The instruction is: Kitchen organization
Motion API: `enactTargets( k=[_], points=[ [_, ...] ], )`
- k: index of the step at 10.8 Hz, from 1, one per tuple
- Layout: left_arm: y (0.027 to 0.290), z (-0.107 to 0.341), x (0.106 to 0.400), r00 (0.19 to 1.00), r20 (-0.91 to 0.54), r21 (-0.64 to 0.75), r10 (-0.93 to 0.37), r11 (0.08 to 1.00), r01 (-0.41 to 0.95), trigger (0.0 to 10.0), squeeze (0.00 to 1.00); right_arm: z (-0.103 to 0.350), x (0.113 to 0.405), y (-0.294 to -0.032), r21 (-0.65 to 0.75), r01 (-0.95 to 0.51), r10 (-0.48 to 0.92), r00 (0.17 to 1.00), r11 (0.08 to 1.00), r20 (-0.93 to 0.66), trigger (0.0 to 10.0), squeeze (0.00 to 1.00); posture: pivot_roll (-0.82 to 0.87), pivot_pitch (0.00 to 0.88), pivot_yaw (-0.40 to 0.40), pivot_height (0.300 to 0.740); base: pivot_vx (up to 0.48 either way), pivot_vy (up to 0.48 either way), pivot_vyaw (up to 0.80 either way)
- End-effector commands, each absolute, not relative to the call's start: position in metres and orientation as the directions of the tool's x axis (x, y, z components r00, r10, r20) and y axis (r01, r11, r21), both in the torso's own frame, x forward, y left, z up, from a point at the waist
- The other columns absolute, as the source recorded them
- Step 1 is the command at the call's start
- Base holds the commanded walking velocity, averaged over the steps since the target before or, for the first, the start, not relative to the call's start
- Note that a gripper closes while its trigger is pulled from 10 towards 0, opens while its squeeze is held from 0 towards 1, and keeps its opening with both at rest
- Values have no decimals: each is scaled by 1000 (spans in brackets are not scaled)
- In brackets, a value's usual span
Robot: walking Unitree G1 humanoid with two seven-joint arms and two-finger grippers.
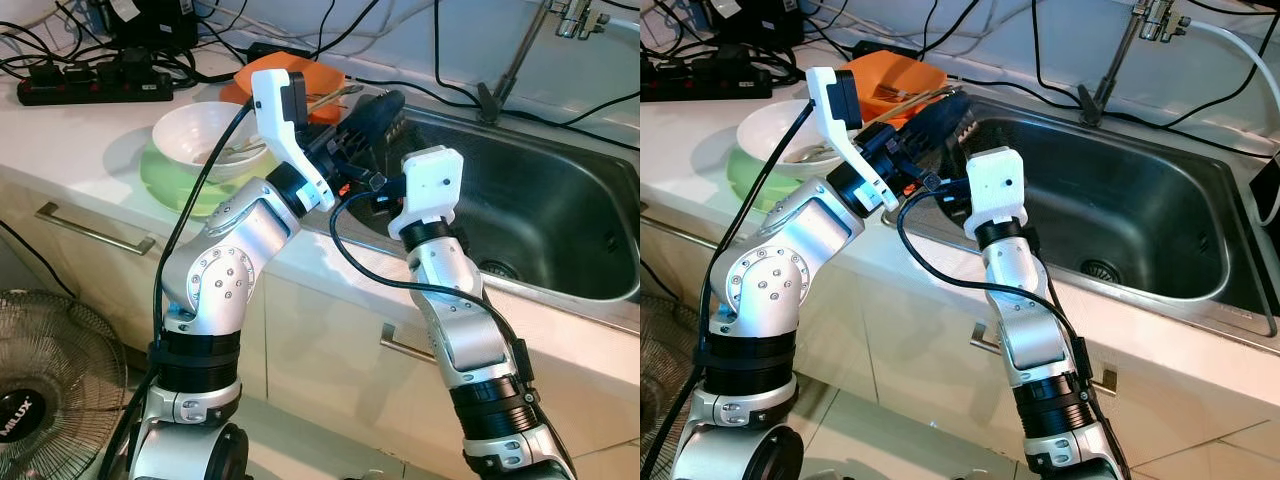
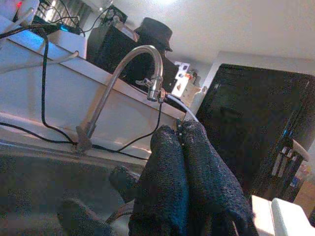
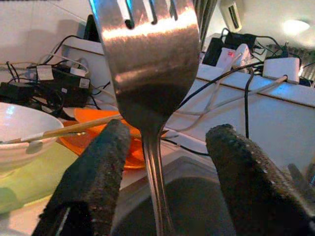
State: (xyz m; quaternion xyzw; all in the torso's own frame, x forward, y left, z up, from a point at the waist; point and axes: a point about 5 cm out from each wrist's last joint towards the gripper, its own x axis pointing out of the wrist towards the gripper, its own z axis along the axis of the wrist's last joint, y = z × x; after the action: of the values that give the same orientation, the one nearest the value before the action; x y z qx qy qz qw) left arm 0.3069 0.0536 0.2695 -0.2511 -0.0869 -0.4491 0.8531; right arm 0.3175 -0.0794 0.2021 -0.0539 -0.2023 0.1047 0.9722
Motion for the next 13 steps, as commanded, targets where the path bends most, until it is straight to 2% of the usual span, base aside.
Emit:
enactTargets(
  k=[1, 13],
  points=[
    [48, 269, 306, 564, 360, -346, -743, 455, 821, 10000, 0, 208, 318, -82, -131, -178, 216, 893, 975, 394, 0, 0, -88, 19, -57, 740, 0, 0, 0],
    [53, 268, 311, 600, 354, -327, -717, 506, 798, 10000, 0, 203, 319, -82, -116, -194, 223, 903, 974, 367, 0, 0, -82, 40, -63, 740, 0, 0, 0]
  ],
)
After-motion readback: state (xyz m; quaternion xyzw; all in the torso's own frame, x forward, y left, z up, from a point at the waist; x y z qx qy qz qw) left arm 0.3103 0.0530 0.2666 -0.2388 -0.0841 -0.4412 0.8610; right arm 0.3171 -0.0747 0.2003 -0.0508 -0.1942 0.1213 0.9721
